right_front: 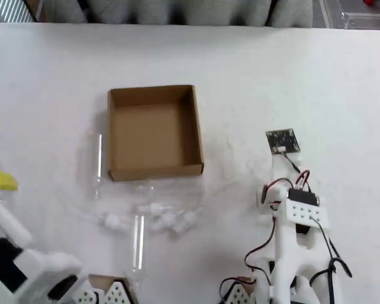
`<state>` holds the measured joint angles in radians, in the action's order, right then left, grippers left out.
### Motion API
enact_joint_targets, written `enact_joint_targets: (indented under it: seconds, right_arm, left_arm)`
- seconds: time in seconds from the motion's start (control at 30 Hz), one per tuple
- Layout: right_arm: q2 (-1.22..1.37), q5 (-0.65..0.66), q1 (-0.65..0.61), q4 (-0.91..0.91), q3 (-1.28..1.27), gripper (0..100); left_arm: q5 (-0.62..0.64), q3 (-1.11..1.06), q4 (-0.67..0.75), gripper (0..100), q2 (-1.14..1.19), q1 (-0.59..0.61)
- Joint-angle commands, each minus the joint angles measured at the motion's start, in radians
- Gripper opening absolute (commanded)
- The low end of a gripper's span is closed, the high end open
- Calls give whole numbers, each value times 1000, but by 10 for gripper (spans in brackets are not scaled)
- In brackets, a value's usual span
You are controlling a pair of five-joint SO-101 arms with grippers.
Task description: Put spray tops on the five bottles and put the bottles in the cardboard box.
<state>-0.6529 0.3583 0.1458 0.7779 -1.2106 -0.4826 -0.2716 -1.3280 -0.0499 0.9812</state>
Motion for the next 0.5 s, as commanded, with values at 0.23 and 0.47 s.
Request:
enact_joint_targets:
  seconds: [0.23,0.47]
  right_arm:
    - [-25,0,7,-12,8,205]
    - [-25,0,7,-10,8,205]
  left_arm:
    - [-18,-247,193,248,-251,139]
    - [-15,-247,333,133,-249,211]
